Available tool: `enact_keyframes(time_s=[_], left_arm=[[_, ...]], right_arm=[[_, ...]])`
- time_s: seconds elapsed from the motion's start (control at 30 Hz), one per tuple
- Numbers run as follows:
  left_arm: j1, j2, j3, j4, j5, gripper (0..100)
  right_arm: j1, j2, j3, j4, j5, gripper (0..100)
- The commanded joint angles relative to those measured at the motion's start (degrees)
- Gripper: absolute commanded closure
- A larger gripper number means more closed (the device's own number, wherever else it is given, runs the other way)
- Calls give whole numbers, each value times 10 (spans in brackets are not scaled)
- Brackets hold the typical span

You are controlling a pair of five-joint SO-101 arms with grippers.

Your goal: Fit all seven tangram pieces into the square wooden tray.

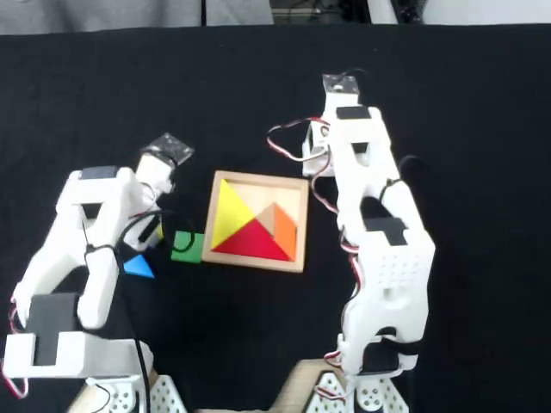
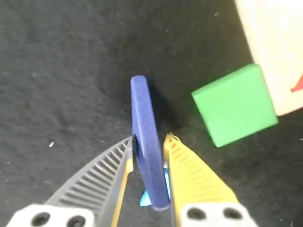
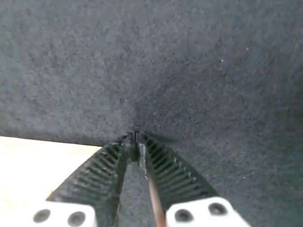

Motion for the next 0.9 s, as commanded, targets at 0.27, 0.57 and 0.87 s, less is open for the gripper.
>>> enact_keyframes(time_s=[0.27, 0.57, 0.87], left_arm=[[3, -37, -1, -30, 10, 893], [-3, -43, -26, -11, 10, 971], [36, -42, -263, 213, 178, 970]], right_arm=[[-6, -7, -8, -6, 6, 986], [-5, -7, -8, -7, 6, 986], [20, -9, -25, 2, 5, 987]])
